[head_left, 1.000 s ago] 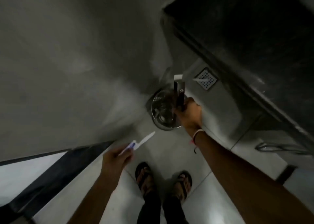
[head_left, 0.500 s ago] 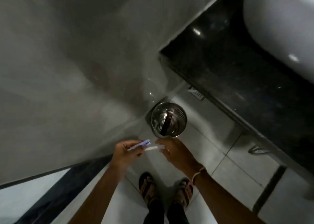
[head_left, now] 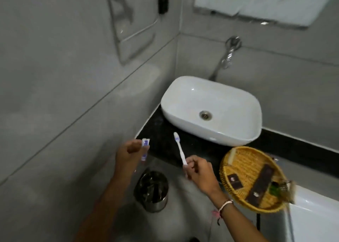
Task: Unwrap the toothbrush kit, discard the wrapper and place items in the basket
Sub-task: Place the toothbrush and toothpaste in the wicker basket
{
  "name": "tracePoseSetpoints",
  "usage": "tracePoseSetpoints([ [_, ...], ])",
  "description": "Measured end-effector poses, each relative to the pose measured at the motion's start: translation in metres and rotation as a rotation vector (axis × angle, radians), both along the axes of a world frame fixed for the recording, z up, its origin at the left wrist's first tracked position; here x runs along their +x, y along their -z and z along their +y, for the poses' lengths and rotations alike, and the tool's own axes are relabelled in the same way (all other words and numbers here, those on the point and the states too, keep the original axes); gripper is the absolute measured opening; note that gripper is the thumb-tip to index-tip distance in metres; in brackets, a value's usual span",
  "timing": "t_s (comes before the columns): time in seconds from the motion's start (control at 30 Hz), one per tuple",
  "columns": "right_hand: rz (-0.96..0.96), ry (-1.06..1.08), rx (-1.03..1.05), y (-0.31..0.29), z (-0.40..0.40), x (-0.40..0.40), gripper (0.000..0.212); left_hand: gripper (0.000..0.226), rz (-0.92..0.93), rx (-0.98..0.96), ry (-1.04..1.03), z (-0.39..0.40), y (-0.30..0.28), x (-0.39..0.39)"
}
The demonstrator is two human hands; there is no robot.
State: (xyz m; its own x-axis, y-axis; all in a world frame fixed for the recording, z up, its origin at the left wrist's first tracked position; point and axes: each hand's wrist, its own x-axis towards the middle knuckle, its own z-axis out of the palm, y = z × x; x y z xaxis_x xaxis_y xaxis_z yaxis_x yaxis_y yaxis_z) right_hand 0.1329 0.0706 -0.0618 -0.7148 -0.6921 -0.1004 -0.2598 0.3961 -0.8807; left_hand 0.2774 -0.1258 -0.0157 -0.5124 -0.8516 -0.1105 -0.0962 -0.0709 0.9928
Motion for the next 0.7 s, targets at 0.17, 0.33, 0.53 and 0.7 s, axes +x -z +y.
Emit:
tracePoseSetpoints([
  [0.17, -0.107, 0.284, -0.151, -0.036, 0.052, -0.04, 0.006, 0.029, 0.055, -0.055, 0.247, 0.034, -0.034, -0.068],
  [0.33, -0.174, 0.559, -0.184, -0.038, 0.111, -0.072, 0.017, 0.003, 0.132, 0.197, 0.345, 0.095, -0.033, -0.136],
  [0.53, -0.503, 0.784, -0.154, -0.017, 0.165, -0.111, 0.021, 0.006, -0.035, 0.387, 0.359, 0.169, 0.007, -0.19],
  [0.7, -0.537, 0.774, -0.03, 0.003, 0.179, -0.142, 0.016, 0.007, -0.277, 0.099, 0.321, 0.209, 0.035, -0.215],
])
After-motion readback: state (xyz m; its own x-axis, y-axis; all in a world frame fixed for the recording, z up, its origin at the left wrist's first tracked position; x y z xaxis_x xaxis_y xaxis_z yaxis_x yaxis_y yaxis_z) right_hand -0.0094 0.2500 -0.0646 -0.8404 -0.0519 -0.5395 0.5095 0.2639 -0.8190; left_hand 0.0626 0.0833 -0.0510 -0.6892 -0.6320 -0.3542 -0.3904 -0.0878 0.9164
